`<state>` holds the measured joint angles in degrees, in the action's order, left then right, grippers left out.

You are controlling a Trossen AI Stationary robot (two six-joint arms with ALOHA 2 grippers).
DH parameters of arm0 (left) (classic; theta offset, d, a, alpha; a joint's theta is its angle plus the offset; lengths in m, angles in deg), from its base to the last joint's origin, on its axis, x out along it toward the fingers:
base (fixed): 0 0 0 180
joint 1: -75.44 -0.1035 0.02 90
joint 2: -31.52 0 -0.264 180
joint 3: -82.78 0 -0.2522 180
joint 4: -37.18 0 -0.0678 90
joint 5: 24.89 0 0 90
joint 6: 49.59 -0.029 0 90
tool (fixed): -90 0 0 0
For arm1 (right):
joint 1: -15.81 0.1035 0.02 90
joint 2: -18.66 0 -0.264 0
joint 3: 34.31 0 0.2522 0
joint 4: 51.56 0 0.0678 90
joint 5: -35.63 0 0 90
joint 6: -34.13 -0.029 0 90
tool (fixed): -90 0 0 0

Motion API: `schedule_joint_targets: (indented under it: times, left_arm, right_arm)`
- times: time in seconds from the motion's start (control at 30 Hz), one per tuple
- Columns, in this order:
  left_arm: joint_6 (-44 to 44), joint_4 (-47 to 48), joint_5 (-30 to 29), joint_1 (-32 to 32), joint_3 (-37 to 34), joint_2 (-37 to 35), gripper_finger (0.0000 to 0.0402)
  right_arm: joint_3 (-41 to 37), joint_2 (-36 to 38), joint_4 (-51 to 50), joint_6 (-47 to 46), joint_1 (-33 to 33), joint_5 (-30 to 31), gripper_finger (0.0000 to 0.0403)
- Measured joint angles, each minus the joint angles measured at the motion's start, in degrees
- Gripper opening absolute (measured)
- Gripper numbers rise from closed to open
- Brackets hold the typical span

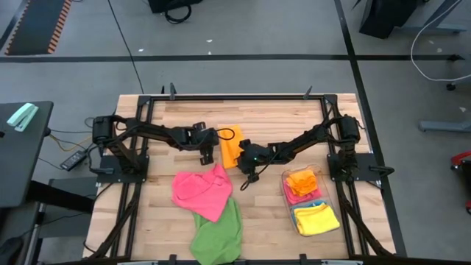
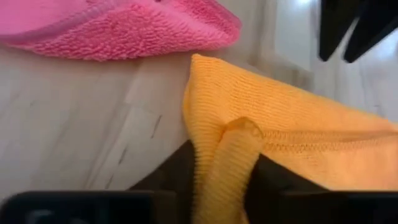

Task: Fold microfiber towels
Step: Fold the orange towel

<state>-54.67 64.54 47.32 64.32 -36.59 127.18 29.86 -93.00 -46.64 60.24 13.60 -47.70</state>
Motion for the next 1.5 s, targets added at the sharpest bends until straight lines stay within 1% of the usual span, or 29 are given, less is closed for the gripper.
schedule_joint_targets:
  times: [0.13,0.2,0.27,0.37,0.47,0.6,0.7,0.8,0.97,1.1,1.2,1.23,1.3,1.5]
  left_arm:
    - [0.02,-0.38,-0.01,1.29,-0.02,-2.28,0.0107]
    - [0.11,-2.30,0.01,2.38,-0.02,-3.26,0.0107]
    - [1.74,-6.63,0.09,3.15,-0.02,-3.35,0.0107]
    - [3.71,-14.80,0.35,3.95,0.06,-1.48,0.0107]
    - [4.84,-19.35,0.39,4.29,0.00,1.52,0.0107]
    - [5.97,-22.77,0.44,4.30,-0.04,6.50,0.0106]
    - [5.96,-25.47,1.70,4.56,-0.06,10.24,0.0104]
    - [5.96,-26.69,1.97,5.29,0.23,11.85,0.0100]
    - [4.99,-25.64,2.73,6.93,-0.02,10.32,0.0090]
    - [3.97,-24.84,3.48,8.05,-0.08,7.28,0.0081]
    - [3.79,-24.42,3.24,8.77,-0.02,5.57,0.0076]
    - [3.72,-23.42,3.09,9.08,-0.25,4.80,0.0074]
    - [2.92,-24.32,3.10,9.70,0.02,3.95,0.0071]
    - [2.91,-24.08,2.99,11.05,-0.09,3.12,0.0063]
  right_arm:
    - [-0.05,-0.04,-0.11,0.24,-0.08,-1.41,0.0043]
    - [-0.06,-0.04,-0.27,0.01,-0.18,-2.23,0.0020]
    - [-0.09,0.31,-0.50,-1.03,-0.19,-2.99,0.0012]
    - [0.52,0.84,-2.37,-3.23,0.08,-3.27,0.0012]
    - [2.64,1.09,-7.45,-4.75,0.48,-3.37,0.0013]
    - [6.49,1.03,-15.04,-6.71,1.35,-3.38,0.0013]
    - [8.71,1.08,-19.24,-7.42,1.85,-3.76,0.0013]
    - [11.08,1.43,-24.90,-7.52,1.91,-4.25,0.0013]
    - [13.47,3.84,-31.43,-7.93,1.94,-4.66,0.0013]
    - [13.85,6.98,-33.46,-7.95,1.90,-6.44,0.0013]
    - [13.74,8.94,-35.85,-8.28,1.84,-9.54,0.0013]
    - [13.69,9.46,-37.24,-8.51,1.83,-10.09,0.0013]
    - [13.73,10.47,-38.00,-9.05,1.83,-10.43,0.0013]
    - [13.68,11.06,-40.64,-9.79,1.83,-13.44,0.0013]
